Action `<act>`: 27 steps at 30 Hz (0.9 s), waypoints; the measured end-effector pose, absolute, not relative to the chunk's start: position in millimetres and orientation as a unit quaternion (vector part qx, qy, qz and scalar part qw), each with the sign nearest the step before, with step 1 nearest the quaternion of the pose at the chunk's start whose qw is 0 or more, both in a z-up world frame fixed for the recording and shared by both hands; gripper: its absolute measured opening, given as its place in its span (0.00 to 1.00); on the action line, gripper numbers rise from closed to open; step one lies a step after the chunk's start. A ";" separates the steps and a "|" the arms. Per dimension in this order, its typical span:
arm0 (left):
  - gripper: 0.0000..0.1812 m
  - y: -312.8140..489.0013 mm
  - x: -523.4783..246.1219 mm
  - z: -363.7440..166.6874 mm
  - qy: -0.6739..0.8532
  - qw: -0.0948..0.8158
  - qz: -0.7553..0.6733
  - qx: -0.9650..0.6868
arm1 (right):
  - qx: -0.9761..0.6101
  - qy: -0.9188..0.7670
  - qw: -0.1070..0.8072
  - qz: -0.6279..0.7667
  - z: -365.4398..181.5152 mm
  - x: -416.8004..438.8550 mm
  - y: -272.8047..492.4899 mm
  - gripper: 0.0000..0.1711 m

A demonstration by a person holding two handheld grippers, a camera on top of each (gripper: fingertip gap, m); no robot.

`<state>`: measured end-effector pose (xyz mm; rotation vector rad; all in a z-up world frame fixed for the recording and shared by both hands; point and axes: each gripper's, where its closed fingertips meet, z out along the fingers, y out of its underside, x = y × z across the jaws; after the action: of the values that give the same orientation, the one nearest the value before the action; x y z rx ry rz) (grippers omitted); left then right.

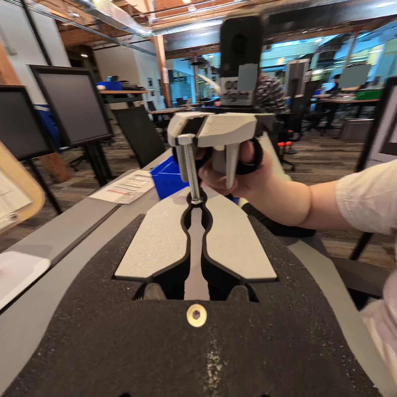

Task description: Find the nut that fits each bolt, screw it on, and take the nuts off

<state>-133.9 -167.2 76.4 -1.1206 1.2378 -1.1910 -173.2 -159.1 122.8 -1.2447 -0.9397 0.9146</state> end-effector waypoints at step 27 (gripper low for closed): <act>0.02 -245.0 -143.8 76.0 0.570 0.261 -0.695 -0.352 | -0.370 -0.481 0.455 0.651 118.7 -167.4 -211.8 0.06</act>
<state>-143.8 -245.0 76.0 -0.9518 1.5434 -1.8819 -167.4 -211.8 118.7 -0.9139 -1.1876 1.6065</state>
